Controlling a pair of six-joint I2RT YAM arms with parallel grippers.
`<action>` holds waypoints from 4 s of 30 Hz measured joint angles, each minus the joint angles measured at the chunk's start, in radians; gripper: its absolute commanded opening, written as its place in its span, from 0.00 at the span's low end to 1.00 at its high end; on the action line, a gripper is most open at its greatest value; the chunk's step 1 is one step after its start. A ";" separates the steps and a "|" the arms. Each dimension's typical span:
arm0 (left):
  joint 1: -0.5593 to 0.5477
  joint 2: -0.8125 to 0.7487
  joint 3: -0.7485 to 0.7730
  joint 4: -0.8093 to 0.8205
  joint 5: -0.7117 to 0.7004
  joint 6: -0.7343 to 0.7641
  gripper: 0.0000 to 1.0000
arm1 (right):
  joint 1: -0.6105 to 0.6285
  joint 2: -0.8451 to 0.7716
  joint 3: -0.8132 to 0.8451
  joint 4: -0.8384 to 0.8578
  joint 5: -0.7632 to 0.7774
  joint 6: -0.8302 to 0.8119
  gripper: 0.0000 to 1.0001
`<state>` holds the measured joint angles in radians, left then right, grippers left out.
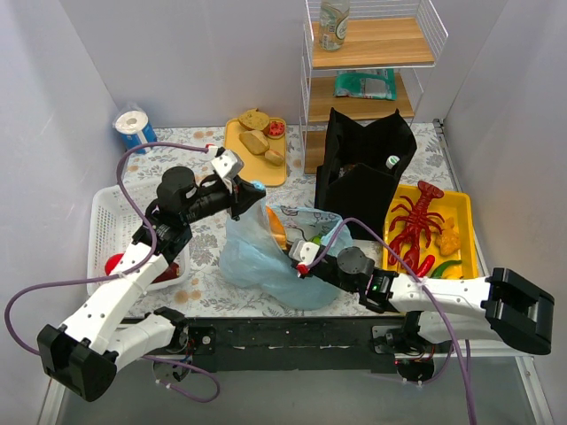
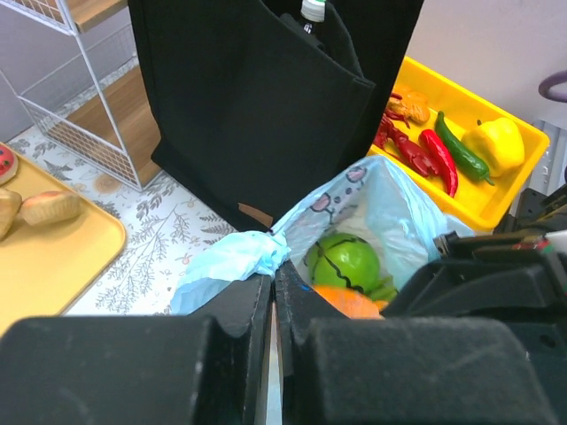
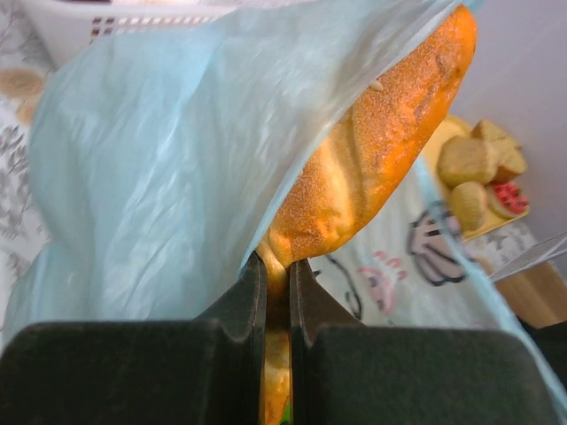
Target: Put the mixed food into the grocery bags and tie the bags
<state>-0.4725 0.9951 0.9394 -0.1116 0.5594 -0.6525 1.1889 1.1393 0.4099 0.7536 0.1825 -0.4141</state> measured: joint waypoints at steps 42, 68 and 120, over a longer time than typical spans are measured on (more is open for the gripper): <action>0.013 -0.030 -0.142 0.120 -0.089 0.001 0.00 | 0.001 -0.388 0.257 -1.096 0.159 1.069 0.59; 0.013 -0.030 -0.148 0.136 -0.105 -0.011 0.00 | 0.001 -0.095 0.101 -0.644 0.283 1.009 0.12; 0.235 -0.053 -0.097 0.232 0.074 -0.129 0.17 | -0.043 -0.327 0.623 -0.969 0.577 0.387 0.80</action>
<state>-0.2379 0.9417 0.8421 0.1204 0.6334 -0.7818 1.1454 0.8127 1.0325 -0.2150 0.7597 -0.0269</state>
